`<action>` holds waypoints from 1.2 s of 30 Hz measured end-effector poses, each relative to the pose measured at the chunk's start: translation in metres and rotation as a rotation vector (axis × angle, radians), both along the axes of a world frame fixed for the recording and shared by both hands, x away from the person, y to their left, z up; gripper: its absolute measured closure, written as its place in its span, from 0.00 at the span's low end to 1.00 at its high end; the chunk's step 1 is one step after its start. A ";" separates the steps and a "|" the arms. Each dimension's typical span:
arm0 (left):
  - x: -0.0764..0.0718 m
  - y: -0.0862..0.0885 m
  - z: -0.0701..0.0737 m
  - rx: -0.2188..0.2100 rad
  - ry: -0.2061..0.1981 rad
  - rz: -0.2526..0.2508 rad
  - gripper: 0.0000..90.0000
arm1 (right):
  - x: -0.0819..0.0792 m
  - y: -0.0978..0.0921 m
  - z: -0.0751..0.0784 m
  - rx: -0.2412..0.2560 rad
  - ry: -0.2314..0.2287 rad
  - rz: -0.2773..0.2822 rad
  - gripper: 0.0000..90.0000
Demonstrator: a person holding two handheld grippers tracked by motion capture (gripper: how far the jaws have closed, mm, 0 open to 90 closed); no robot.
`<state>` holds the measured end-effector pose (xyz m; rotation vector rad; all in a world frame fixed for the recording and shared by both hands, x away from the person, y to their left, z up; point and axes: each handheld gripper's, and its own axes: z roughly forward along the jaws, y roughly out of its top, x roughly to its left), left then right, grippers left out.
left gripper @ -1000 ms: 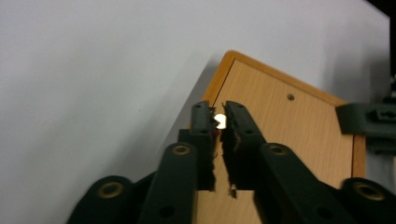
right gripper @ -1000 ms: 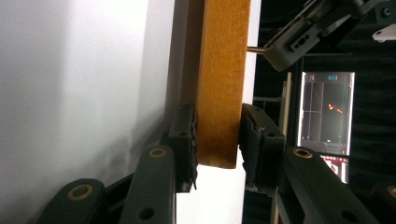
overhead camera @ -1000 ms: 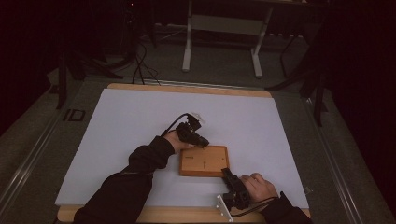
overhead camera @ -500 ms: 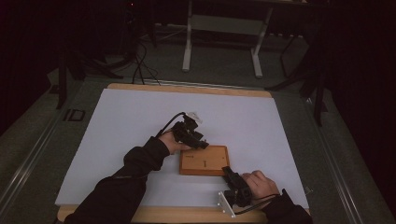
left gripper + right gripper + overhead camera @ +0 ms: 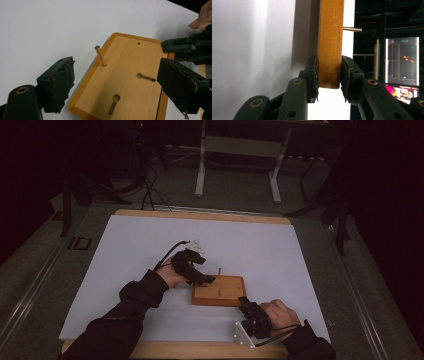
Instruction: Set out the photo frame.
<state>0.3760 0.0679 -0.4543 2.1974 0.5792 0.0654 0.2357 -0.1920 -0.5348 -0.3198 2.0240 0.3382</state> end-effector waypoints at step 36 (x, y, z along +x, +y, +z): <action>-0.078 0.044 -0.012 -0.021 -0.214 -0.058 0.08 | 0.063 -0.010 0.072 0.025 0.372 0.058 0.78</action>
